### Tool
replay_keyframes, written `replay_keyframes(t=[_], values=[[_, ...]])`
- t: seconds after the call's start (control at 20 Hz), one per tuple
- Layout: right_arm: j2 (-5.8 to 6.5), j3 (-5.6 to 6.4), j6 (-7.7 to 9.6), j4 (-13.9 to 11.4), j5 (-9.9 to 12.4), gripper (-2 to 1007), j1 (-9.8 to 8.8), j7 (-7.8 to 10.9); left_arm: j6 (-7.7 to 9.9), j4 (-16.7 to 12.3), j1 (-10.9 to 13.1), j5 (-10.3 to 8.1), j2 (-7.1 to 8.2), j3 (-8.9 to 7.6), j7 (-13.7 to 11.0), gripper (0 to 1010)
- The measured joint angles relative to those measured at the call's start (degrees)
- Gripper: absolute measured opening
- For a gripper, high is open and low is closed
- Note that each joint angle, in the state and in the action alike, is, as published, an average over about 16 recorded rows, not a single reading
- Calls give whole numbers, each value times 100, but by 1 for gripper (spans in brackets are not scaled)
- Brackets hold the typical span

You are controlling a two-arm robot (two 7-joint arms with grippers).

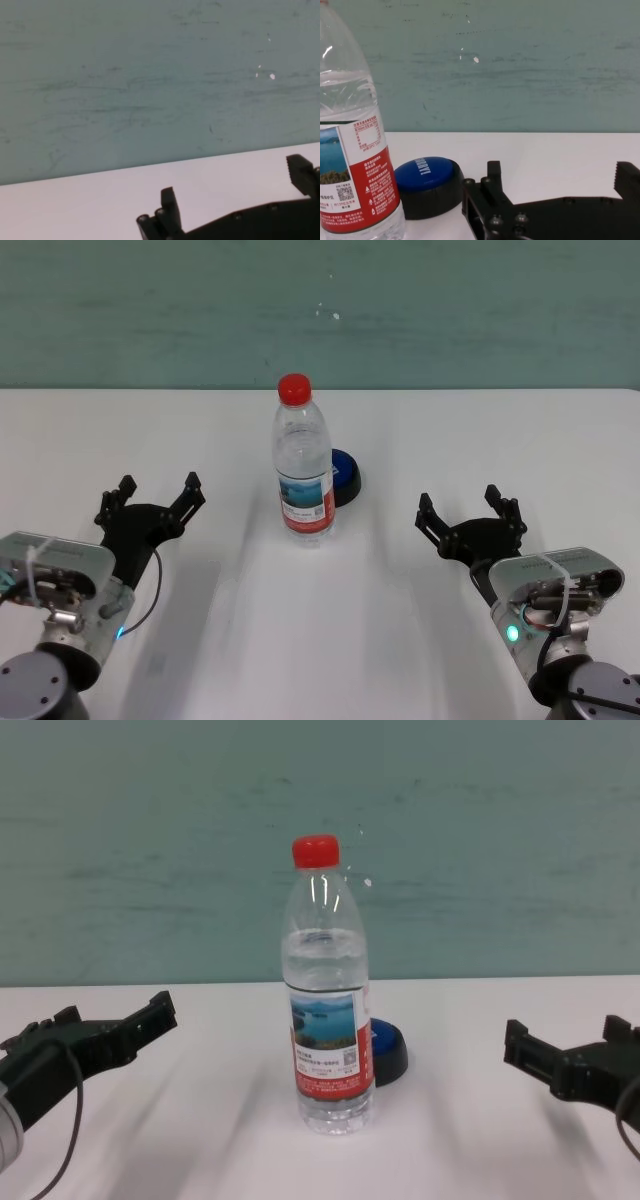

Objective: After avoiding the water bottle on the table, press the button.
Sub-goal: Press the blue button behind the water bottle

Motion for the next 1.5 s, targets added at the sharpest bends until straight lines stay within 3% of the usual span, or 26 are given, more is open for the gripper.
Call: replay_keyframes(t=[1.5], values=[[0,0,0,0,0,1004,0,0,0,0,0,0,0,0,0,1010]])
